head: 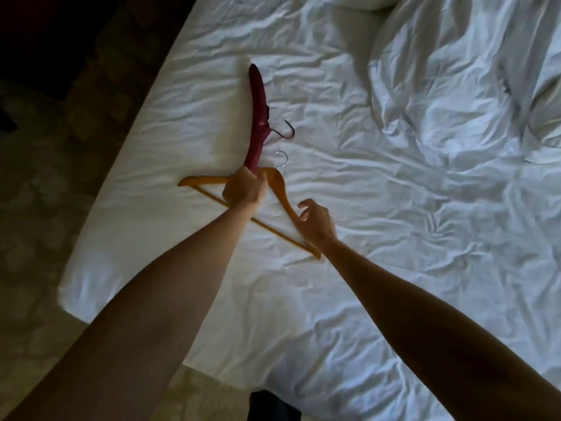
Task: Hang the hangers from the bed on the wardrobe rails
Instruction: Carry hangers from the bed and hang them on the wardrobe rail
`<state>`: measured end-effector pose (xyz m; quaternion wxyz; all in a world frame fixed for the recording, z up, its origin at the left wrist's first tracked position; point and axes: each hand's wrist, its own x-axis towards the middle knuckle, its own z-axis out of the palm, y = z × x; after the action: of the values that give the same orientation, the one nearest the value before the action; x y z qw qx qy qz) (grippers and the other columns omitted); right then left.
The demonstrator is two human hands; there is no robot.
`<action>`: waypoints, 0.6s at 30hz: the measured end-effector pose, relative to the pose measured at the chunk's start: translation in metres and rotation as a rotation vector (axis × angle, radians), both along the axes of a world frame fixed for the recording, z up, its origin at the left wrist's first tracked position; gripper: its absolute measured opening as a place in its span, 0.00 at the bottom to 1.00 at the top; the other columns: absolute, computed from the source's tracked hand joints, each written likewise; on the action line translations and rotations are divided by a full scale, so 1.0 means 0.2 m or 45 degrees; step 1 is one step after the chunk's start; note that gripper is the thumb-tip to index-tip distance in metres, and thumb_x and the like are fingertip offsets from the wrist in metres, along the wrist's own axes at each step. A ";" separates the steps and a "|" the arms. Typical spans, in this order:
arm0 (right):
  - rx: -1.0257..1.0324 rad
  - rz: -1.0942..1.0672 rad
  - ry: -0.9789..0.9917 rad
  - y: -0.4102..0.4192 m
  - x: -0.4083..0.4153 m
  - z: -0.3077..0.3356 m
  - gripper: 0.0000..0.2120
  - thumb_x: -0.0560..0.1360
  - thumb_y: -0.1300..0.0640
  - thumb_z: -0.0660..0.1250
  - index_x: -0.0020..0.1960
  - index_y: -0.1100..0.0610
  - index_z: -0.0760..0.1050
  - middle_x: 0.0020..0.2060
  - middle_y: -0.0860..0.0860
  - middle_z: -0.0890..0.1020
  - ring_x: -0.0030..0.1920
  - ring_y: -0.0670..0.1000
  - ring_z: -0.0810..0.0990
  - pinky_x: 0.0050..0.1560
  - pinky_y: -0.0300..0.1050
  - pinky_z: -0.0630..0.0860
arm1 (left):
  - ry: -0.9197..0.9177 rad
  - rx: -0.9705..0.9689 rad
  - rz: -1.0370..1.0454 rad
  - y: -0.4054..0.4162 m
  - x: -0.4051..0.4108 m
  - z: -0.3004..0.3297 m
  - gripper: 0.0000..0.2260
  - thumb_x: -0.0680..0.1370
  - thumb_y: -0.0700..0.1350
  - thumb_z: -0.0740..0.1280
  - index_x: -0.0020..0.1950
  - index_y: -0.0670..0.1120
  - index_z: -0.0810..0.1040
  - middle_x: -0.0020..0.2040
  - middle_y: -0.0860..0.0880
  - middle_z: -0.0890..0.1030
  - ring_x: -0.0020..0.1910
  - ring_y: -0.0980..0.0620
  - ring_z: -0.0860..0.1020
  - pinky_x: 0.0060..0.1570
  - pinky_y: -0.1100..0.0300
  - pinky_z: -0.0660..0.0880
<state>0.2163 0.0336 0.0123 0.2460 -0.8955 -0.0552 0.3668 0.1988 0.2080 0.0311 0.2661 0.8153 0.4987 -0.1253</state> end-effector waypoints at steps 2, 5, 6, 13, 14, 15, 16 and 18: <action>-0.018 0.034 -0.067 0.04 0.01 -0.14 0.21 0.72 0.54 0.71 0.64 0.52 0.74 0.58 0.51 0.80 0.57 0.55 0.80 0.52 0.48 0.76 | -0.032 0.174 -0.132 0.05 0.11 -0.14 0.20 0.80 0.55 0.64 0.64 0.42 0.75 0.62 0.42 0.79 0.56 0.38 0.81 0.51 0.49 0.76; -0.064 0.142 -0.111 0.08 0.02 -0.36 0.26 0.73 0.49 0.72 0.69 0.54 0.71 0.62 0.52 0.76 0.60 0.56 0.77 0.53 0.51 0.76 | 0.029 0.419 -0.417 0.12 0.23 -0.35 0.24 0.80 0.57 0.65 0.68 0.42 0.67 0.65 0.41 0.72 0.49 0.39 0.83 0.44 0.49 0.75; -0.079 0.167 -0.121 0.09 0.02 -0.41 0.26 0.73 0.49 0.72 0.68 0.54 0.71 0.61 0.52 0.76 0.59 0.56 0.77 0.52 0.50 0.75 | 0.075 0.446 -0.480 0.15 0.26 -0.41 0.26 0.80 0.57 0.65 0.70 0.41 0.66 0.66 0.40 0.71 0.49 0.40 0.83 0.43 0.50 0.74; -0.120 0.110 -0.141 0.18 0.09 -0.56 0.12 0.70 0.54 0.73 0.54 0.51 0.80 0.49 0.50 0.84 0.49 0.57 0.82 0.41 0.44 0.71 | 0.156 0.427 -0.508 0.28 0.41 -0.62 0.16 0.84 0.48 0.62 0.68 0.39 0.69 0.59 0.41 0.82 0.57 0.40 0.82 0.52 0.50 0.76; -0.123 0.123 -0.094 0.17 0.10 -0.56 0.11 0.71 0.54 0.73 0.53 0.51 0.81 0.46 0.51 0.84 0.47 0.57 0.82 0.40 0.43 0.70 | 0.135 0.391 -0.473 0.28 0.39 -0.60 0.16 0.84 0.49 0.62 0.66 0.40 0.70 0.59 0.41 0.82 0.57 0.39 0.82 0.52 0.49 0.76; -0.113 0.120 -0.051 0.16 0.11 -0.54 0.10 0.71 0.55 0.72 0.52 0.52 0.81 0.43 0.52 0.83 0.44 0.57 0.82 0.39 0.43 0.70 | 0.105 0.352 -0.426 0.27 0.37 -0.56 0.16 0.84 0.51 0.62 0.65 0.40 0.71 0.58 0.40 0.83 0.55 0.39 0.82 0.52 0.49 0.76; -0.095 0.107 -0.028 0.14 0.11 -0.53 0.08 0.71 0.56 0.72 0.50 0.53 0.81 0.40 0.52 0.82 0.42 0.57 0.81 0.37 0.43 0.69 | 0.064 0.309 -0.373 0.25 0.34 -0.52 0.17 0.84 0.53 0.61 0.64 0.41 0.71 0.56 0.41 0.83 0.53 0.39 0.83 0.50 0.49 0.77; -0.063 0.072 -0.023 0.08 0.08 -0.47 0.04 0.72 0.58 0.71 0.46 0.54 0.80 0.37 0.50 0.82 0.40 0.55 0.82 0.34 0.43 0.71 | -0.042 0.190 -0.242 0.20 0.26 -0.42 0.18 0.84 0.56 0.60 0.61 0.42 0.73 0.52 0.44 0.83 0.44 0.45 0.82 0.44 0.52 0.79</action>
<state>0.2324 0.0505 -0.0810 0.2127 -0.9027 -0.0735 0.3668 0.2501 0.2481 -0.0534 0.1998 0.8784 0.4228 -0.0989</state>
